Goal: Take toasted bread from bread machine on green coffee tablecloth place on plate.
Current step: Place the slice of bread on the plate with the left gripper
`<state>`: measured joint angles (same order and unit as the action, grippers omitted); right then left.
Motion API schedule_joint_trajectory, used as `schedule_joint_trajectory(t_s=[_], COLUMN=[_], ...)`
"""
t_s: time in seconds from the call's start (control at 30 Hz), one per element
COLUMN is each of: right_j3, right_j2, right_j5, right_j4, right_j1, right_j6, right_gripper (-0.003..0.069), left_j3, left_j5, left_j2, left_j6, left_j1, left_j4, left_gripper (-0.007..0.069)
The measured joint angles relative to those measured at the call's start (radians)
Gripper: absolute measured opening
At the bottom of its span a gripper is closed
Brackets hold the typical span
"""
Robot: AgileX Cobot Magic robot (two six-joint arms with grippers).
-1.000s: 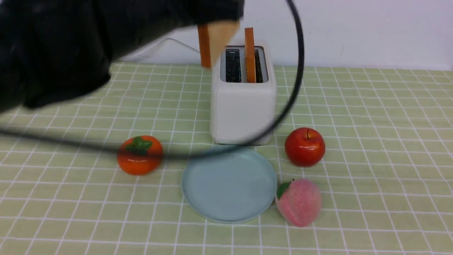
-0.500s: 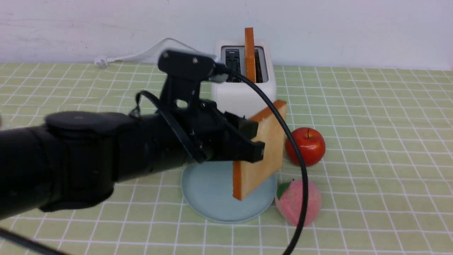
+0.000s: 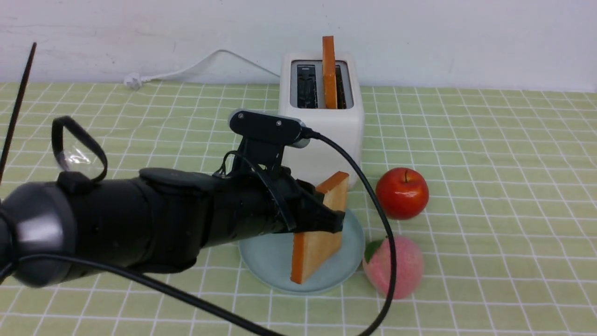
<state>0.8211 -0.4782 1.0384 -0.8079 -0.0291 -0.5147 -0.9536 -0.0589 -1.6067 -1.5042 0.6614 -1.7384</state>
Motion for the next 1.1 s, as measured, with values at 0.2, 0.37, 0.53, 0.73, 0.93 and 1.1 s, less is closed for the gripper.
schedule_joint_trajectory(t_s=[0.2, 0.37, 0.53, 0.73, 0.93, 1.1], right_j3=[0.0, 0.0, 0.0, 0.0, 0.0, 0.0], right_j2=[0.0, 0.0, 0.0, 0.0, 0.0, 0.0], right_j5=[0.0, 0.0, 0.013, 0.016, 0.014, 0.011], right_j4=[-0.008, -0.015, -0.015, -0.015, -0.018, -0.037], right_j1=[0.0, 0.0, 0.0, 0.0, 0.0, 0.0], right_j6=[-0.015, -0.023, -0.023, -0.023, -0.025, -0.037], right_gripper=[0.0001, 0.0003, 0.0003, 0.0003, 0.0003, 0.0003], left_j3=[-0.019, -0.048, -0.057, -0.059, -0.06, -0.063], left_j5=[0.048, 0.053, 0.028, -0.037, -0.042, -0.07], left_j2=[-0.005, -0.04, -0.071, -0.07, -0.078, -0.1], left_j6=[0.0, -0.017, -0.019, -0.019, -0.018, -0.018], left_j1=[0.0, 0.0, 0.0, 0.0, 0.0, 0.0], left_j4=[0.0, 0.0, 0.0, 0.0, -0.001, -0.001], left_gripper=[0.0091, 0.0091, 0.0091, 0.0091, 0.0132, 0.0213])
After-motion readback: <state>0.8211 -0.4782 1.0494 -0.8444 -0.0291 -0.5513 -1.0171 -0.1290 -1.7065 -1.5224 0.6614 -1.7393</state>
